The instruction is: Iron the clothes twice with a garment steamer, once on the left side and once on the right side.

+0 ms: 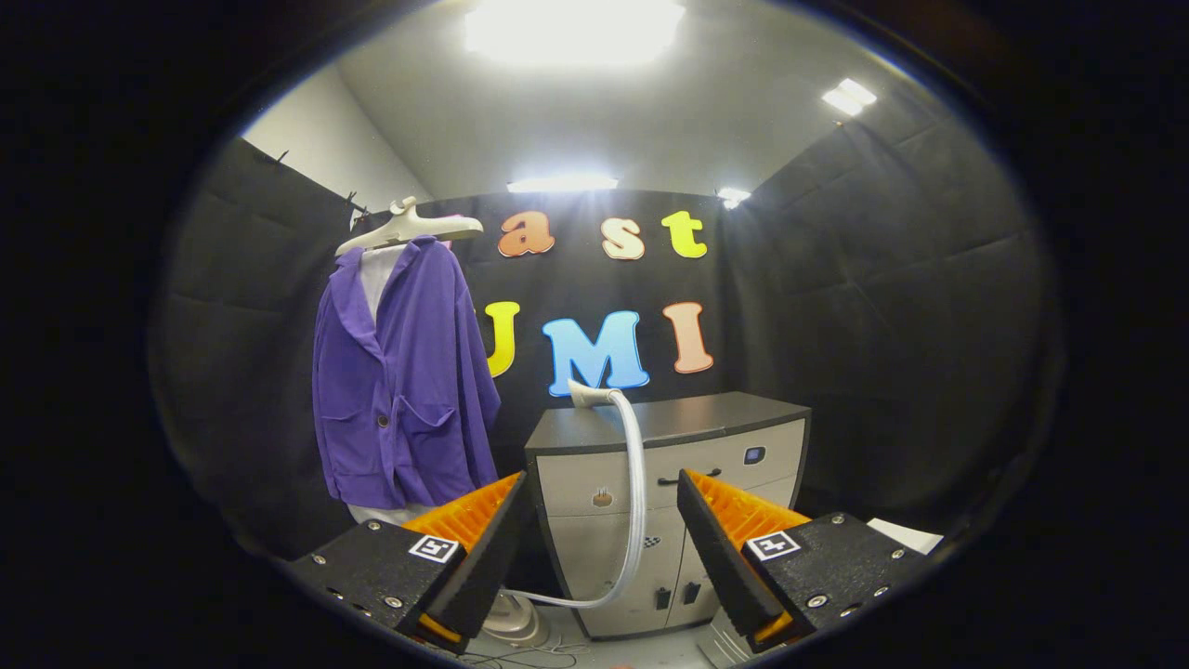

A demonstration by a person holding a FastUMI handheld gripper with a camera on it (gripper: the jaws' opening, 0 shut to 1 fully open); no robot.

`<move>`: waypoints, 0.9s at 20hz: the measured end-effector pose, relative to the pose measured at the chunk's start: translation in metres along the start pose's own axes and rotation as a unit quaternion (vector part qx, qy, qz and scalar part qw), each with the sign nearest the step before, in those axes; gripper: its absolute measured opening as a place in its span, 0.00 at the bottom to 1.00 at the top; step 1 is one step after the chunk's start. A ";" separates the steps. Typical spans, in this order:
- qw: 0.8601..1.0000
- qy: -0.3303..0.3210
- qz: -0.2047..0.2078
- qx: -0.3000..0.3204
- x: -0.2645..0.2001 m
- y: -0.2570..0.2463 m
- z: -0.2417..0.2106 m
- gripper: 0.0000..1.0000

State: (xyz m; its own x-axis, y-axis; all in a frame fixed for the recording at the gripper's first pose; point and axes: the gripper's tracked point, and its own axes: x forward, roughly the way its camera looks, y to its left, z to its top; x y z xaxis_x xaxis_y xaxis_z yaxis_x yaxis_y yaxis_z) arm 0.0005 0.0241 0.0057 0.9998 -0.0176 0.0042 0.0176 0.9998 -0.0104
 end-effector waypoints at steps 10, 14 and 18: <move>0.999 -0.044 -0.006 -0.018 0.022 0.027 0.065 0.96; 0.999 -0.044 0.008 -0.022 0.047 0.034 0.090 0.96; 0.999 -0.043 0.023 -0.022 0.094 0.034 0.115 0.96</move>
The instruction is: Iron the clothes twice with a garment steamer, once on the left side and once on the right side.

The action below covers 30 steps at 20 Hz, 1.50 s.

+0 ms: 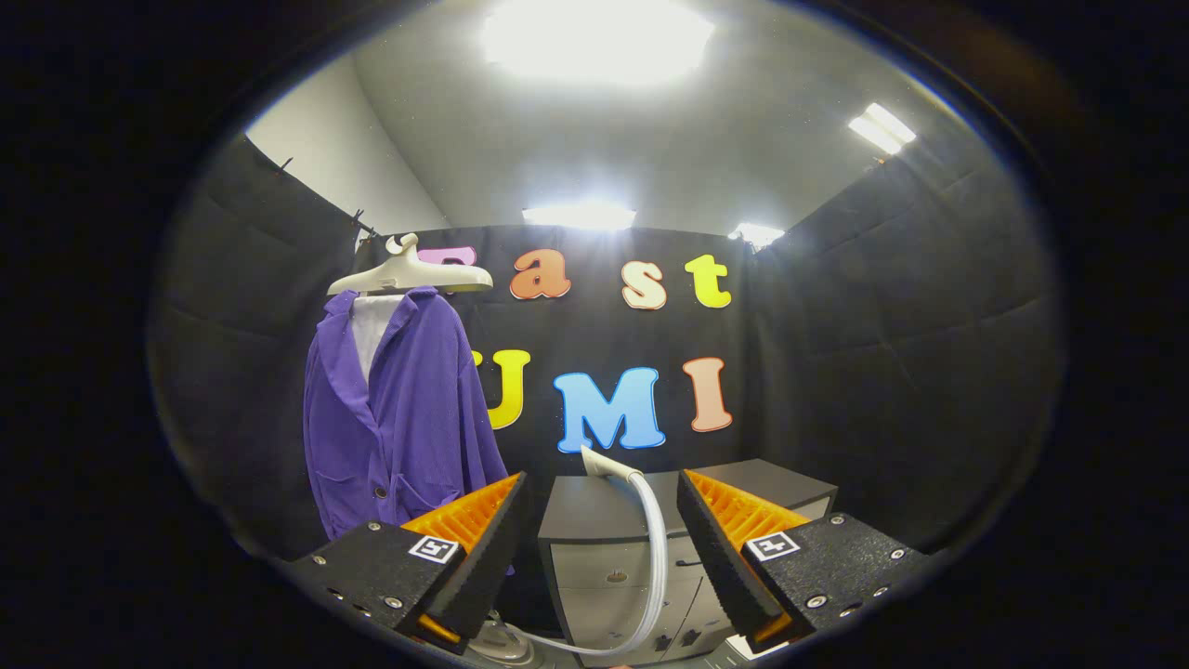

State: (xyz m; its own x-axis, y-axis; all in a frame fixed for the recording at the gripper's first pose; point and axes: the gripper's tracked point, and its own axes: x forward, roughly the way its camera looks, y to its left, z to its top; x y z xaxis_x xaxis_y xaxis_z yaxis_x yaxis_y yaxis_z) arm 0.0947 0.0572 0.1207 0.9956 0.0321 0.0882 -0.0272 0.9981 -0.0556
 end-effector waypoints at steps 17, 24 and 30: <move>0.986 0.105 0.107 0.068 0.244 -0.052 -0.008 0.96; 0.963 0.176 0.138 0.149 0.322 -0.066 -0.046 0.95; 0.929 0.261 0.171 0.199 0.372 -0.058 -0.094 0.94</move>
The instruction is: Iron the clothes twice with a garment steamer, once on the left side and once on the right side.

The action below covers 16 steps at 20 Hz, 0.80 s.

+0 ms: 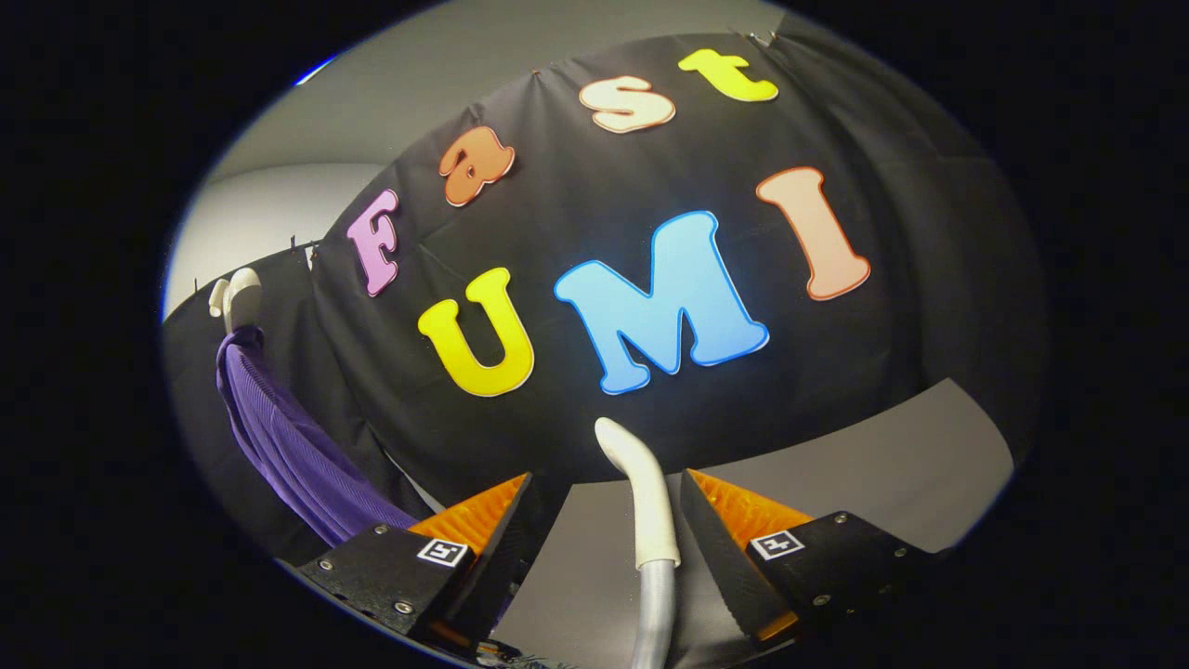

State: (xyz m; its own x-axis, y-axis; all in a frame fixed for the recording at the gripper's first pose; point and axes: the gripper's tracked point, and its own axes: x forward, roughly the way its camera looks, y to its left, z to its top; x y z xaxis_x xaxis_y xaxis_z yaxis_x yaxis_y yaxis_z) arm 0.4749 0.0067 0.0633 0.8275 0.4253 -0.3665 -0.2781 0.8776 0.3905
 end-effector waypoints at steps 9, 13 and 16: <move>0.991 0.087 0.026 0.096 0.065 -0.024 -0.025 0.94; 0.985 0.126 0.032 0.111 0.081 -0.034 -0.045 0.93; 0.978 0.151 0.051 0.132 0.086 -0.032 -0.056 0.94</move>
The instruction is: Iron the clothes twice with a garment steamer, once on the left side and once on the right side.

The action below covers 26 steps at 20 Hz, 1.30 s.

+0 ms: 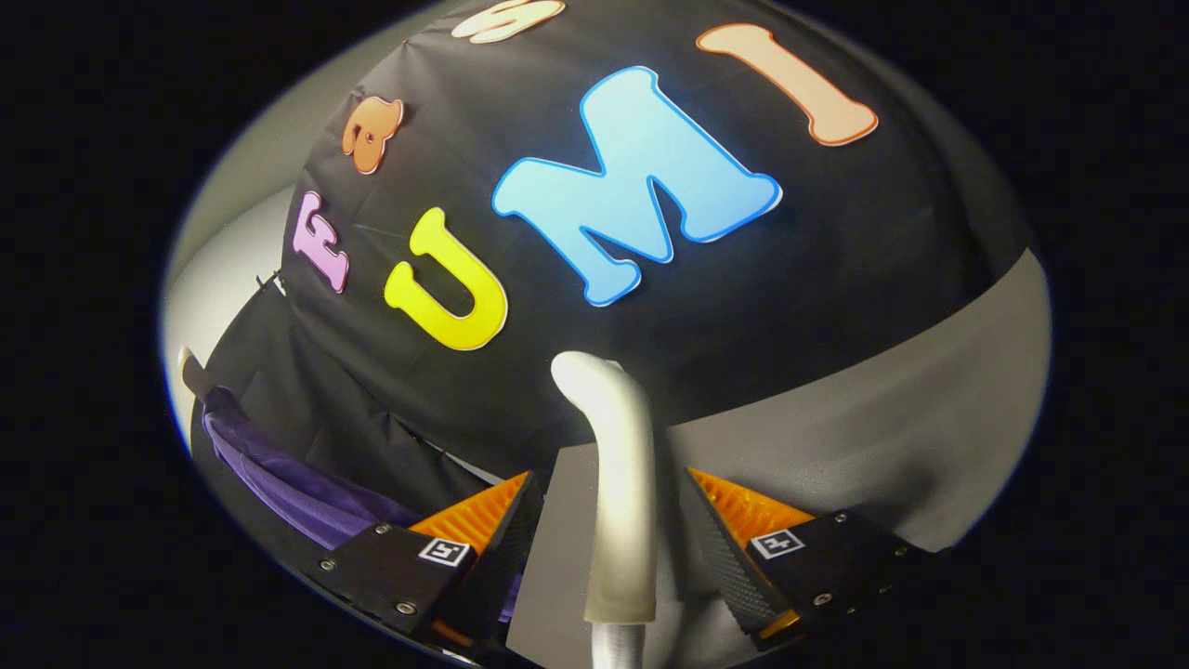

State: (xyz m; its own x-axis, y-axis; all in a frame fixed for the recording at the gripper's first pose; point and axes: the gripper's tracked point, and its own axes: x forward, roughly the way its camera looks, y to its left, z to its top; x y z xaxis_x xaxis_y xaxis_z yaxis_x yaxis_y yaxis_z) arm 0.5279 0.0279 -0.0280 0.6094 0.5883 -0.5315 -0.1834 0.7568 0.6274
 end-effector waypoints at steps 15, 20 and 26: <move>0.990 0.055 0.054 0.121 0.015 -0.002 -0.018 0.42; 0.995 0.001 0.059 0.083 -0.014 0.022 -0.008 0.35; 0.996 -0.068 0.055 -0.008 -0.062 0.061 -0.028 0.35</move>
State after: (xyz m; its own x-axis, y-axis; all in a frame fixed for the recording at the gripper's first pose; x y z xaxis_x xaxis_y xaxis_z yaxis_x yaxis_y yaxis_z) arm 0.4576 0.0449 0.0274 0.6836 0.6250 -0.3769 -0.2664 0.6944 0.6684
